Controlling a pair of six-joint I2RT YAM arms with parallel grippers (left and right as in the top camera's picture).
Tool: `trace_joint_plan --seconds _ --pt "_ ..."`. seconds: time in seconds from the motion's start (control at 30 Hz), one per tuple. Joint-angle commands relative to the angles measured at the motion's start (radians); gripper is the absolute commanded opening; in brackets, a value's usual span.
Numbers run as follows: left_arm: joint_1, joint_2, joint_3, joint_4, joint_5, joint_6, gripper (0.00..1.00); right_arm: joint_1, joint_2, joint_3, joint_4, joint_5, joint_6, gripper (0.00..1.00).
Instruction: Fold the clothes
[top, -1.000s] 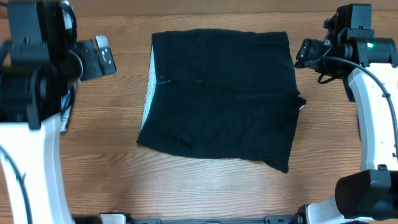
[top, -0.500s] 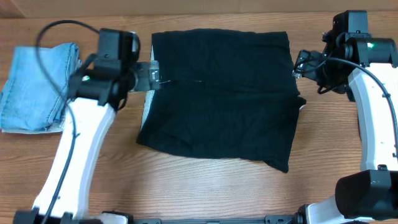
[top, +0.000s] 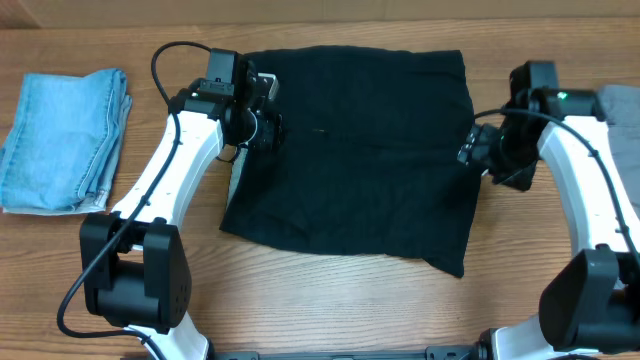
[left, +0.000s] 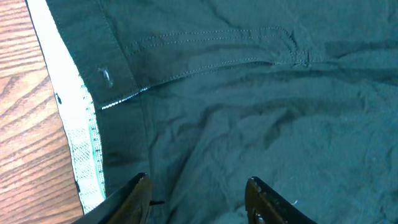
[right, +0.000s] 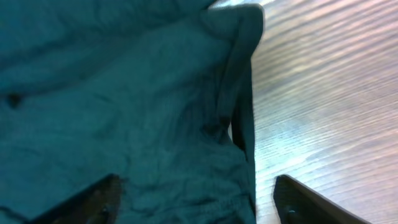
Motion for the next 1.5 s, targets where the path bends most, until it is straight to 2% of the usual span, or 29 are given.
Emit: trace_joint_plan --seconds 0.0,0.1,0.13,0.17,0.23,0.37,0.43,0.57,0.87,1.07,1.1,1.13,1.17,1.37,1.47 --pt "0.000 -0.011 -0.001 -0.001 -0.014 0.037 0.54 -0.002 -0.002 -0.102 0.099 -0.027 0.016 0.62" --pt "0.000 -0.011 -0.001 0.003 -0.014 0.037 0.55 -0.002 -0.002 -0.188 0.233 -0.028 -0.016 0.40" --pt "0.000 -0.011 -0.001 0.004 -0.016 0.037 0.55 -0.002 -0.002 -0.228 0.303 -0.027 -0.056 0.28" --pt "0.000 -0.010 -0.001 0.005 -0.018 0.037 0.54 -0.002 -0.001 -0.250 0.344 -0.027 -0.081 0.22" --pt "0.000 -0.010 -0.002 0.010 -0.024 0.037 0.51 -0.002 0.000 -0.298 0.429 -0.027 -0.084 0.16" --pt "-0.001 -0.010 -0.012 0.044 -0.059 0.037 0.29 -0.002 0.001 -0.370 0.556 -0.019 -0.084 0.15" --pt "-0.001 -0.009 -0.024 0.057 -0.061 0.037 0.25 -0.002 0.003 -0.391 0.578 0.021 -0.084 0.15" --pt "-0.001 0.009 -0.047 0.056 -0.061 0.037 0.21 -0.002 0.016 -0.410 0.595 0.067 -0.084 0.15" --pt "0.002 0.177 -0.048 0.037 -0.078 0.011 0.17 -0.003 0.018 -0.454 0.610 0.142 -0.073 0.15" --pt "0.002 0.201 -0.048 0.010 -0.199 -0.014 0.17 -0.003 0.018 -0.463 0.589 0.209 -0.047 0.15" --pt "0.002 0.201 -0.048 0.006 -0.201 -0.016 0.17 -0.003 0.018 -0.463 0.592 0.208 -0.042 0.14" --pt "0.002 0.201 -0.047 0.003 -0.196 -0.016 0.10 -0.003 0.017 -0.463 0.590 0.203 -0.043 0.04" --pt "0.002 0.197 -0.045 0.001 -0.196 -0.016 0.04 -0.003 0.017 -0.452 0.584 0.201 -0.043 0.04" --pt "0.000 0.146 0.065 -0.039 -0.158 -0.016 0.04 -0.001 -0.040 -0.238 0.398 0.174 -0.043 0.04" --pt "-0.006 0.118 0.108 -0.056 -0.152 -0.016 0.04 -0.001 -0.064 -0.209 0.358 0.124 -0.043 0.04"
